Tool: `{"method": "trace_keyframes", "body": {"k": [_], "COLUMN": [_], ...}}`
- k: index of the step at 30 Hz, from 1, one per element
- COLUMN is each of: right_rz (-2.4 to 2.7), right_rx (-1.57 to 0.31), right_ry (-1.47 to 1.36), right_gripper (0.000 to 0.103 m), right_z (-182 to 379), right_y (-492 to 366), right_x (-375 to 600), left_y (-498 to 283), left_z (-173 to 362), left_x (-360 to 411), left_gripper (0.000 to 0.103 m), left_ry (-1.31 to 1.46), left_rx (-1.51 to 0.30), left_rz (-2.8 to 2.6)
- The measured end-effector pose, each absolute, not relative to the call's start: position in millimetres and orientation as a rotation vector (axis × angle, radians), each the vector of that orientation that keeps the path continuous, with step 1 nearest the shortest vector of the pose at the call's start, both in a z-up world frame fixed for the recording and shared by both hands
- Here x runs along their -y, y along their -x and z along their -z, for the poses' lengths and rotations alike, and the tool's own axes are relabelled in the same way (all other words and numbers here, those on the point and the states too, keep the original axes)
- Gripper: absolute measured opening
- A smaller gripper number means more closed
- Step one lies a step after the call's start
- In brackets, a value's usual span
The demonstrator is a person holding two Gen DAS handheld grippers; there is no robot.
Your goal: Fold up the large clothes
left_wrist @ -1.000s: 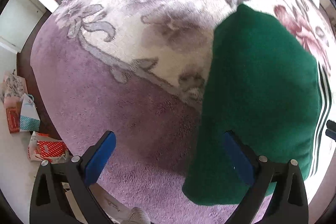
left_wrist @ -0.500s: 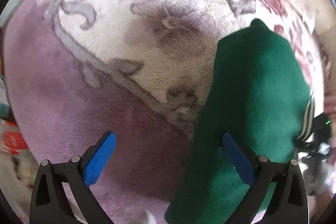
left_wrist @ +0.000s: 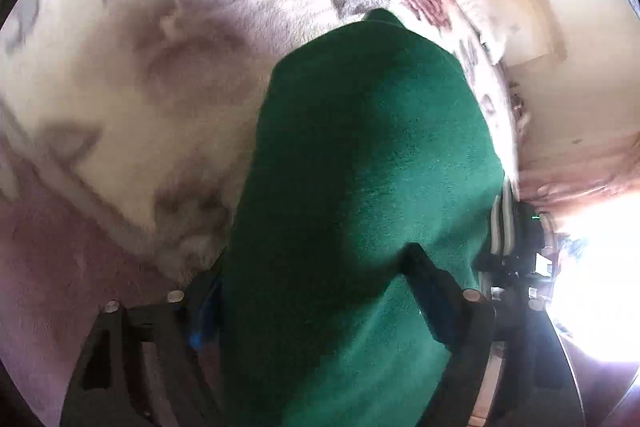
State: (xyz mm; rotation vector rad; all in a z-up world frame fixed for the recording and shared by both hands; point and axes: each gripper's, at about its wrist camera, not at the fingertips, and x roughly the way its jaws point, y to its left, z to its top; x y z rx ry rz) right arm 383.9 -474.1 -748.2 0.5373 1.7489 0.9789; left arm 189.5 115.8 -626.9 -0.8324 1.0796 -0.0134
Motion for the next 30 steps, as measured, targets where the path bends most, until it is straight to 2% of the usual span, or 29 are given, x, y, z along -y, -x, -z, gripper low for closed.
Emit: {"method": "trace_keyframes", "body": {"k": [1, 2, 3, 6, 9, 14, 21, 26, 30], "right_rz": [-0.968, -0.949, -0.939, -0.9, -0.876, -0.866, -0.807, -0.756, -0.678], "right_rx": [-1.746, -1.734, -1.717, -1.687, -1.66, -1.588, -1.458, -1.386, -1.365], "right_ry": [-0.56, -0.578, -0.604, -0.654, -0.689, -0.773, -0.808, -0.825, -0.852], "right_gripper": [0.075, 0.074, 0.068, 0.055, 0.049, 0.047, 0.047, 0.047, 0.047], "right_z": [748, 747, 744, 733, 719, 695, 655, 640, 640], "right_y": [-383, -383, -383, -382, -383, -408, -515, -612, -696], "right_x": [477, 477, 479, 479, 482, 492, 522, 559, 612], "left_y": [-192, -193, -193, -197, -211, -253, -380, -498, -577], "left_z": [619, 615, 609, 595, 580, 552, 523, 525, 549], "left_x": [-113, -113, -113, -111, -111, -117, -103, -84, -63], "left_gripper": [0.074, 0.067, 0.062, 0.056, 0.054, 0.054, 0.054, 0.054, 0.054], "left_ry": [0.795, 0.785, 0.782, 0.754, 0.716, 0.666, 0.617, 0.582, 0.55], "left_rx": [-1.065, -1.058, -1.054, -1.061, -1.071, -1.051, -1.035, -1.043, -1.091], "left_rz": [-0.001, -0.006, -0.005, 0.005, 0.01, 0.052, 0.157, 0.247, 0.305]}}
